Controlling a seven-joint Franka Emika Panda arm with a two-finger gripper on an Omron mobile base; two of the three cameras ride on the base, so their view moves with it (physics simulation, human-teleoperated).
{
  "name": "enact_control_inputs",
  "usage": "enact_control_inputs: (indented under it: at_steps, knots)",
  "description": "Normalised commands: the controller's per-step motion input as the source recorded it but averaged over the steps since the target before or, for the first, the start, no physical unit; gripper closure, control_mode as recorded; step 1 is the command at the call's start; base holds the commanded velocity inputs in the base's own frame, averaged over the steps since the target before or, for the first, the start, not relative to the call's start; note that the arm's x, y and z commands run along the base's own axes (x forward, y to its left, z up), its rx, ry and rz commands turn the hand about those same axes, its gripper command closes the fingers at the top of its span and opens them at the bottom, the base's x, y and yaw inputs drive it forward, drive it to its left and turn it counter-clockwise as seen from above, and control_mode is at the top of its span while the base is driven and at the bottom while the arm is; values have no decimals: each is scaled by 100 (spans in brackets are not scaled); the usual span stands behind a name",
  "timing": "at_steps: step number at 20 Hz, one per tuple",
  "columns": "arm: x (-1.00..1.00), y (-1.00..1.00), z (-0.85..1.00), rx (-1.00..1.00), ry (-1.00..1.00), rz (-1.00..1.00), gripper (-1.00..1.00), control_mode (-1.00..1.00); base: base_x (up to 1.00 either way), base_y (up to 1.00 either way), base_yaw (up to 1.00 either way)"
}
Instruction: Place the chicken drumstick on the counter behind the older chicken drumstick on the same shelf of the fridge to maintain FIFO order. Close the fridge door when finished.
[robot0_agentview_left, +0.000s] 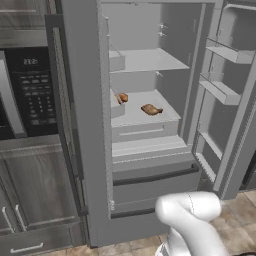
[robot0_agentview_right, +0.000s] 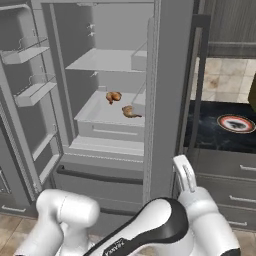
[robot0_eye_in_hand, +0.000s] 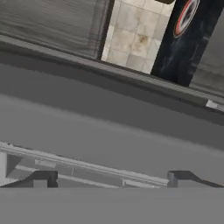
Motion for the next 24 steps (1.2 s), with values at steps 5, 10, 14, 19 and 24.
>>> enact_control_inputs:
  at_steps: [5, 10, 14, 19, 24]
  knots:
    - [73, -53, -21, 18, -9, 1, -100, -100, 0, 0, 0]
    - [73, -38, -30, 15, -2, 5, -100, -100, 0, 0, 0]
    - [58, -44, -24, 9, -6, 10, -100, -100, 0, 0, 0]
    - [58, -27, -28, 1, -1, 15, -100, -100, 0, 0, 0]
    - [17, -9, -31, 0, -6, 19, -100, -100, 0, 0, 0]
